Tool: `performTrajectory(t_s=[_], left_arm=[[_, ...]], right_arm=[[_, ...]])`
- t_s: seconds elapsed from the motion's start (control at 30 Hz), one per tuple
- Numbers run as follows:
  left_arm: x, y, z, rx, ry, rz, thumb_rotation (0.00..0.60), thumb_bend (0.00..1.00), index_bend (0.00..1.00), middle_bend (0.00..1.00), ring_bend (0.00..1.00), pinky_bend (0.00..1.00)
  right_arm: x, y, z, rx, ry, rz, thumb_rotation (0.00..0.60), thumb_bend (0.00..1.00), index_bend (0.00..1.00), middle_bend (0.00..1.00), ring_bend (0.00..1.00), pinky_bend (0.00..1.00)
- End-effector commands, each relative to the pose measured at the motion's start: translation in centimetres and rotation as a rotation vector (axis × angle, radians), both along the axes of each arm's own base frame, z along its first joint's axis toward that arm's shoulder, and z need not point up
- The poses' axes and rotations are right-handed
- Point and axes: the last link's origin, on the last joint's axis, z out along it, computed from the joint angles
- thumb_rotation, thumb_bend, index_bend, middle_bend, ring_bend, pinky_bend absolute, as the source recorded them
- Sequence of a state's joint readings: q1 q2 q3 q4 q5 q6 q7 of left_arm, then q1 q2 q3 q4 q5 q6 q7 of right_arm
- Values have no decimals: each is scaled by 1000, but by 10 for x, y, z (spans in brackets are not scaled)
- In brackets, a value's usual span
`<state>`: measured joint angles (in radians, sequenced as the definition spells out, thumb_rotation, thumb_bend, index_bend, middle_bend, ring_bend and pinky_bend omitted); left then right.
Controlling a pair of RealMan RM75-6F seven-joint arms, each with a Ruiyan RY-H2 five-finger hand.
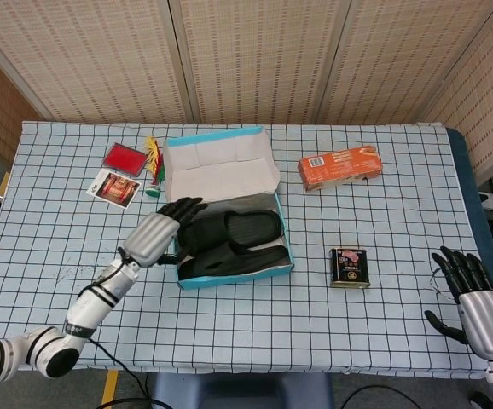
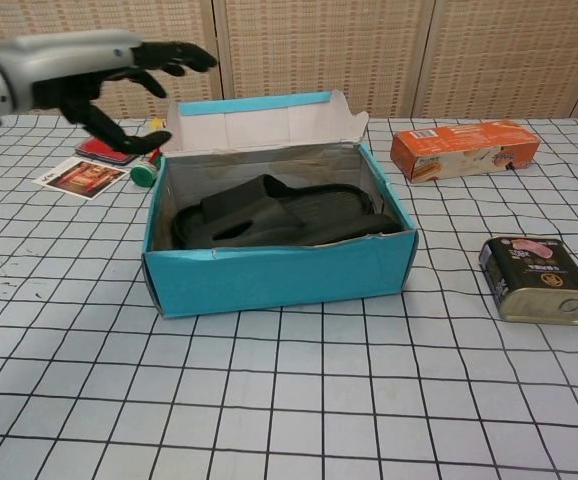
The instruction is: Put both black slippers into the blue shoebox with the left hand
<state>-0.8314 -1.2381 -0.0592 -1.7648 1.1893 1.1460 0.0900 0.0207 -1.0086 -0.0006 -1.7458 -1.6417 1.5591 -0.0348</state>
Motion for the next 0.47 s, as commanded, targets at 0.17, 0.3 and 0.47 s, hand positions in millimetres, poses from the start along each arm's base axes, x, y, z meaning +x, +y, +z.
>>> performTrajectory(t_s=[0.17, 0.3, 0.47], left_arm=[[-168, -146, 60, 439, -1, 301, 600, 465, 0, 0, 0, 92], [-189, -175, 54, 388, -16, 292, 600, 466, 0, 0, 0, 92], [-187, -176, 52, 317, -24, 308, 600, 470, 0, 0, 0, 99]], right_arm=[[5, 5, -8, 34, 26, -9, 599, 118, 0, 0, 0, 0], [7, 5, -12, 37, 42, -24, 600, 118, 0, 0, 0, 0], [5, 5, -13, 36, 62, -55, 600, 118, 0, 0, 0, 0]])
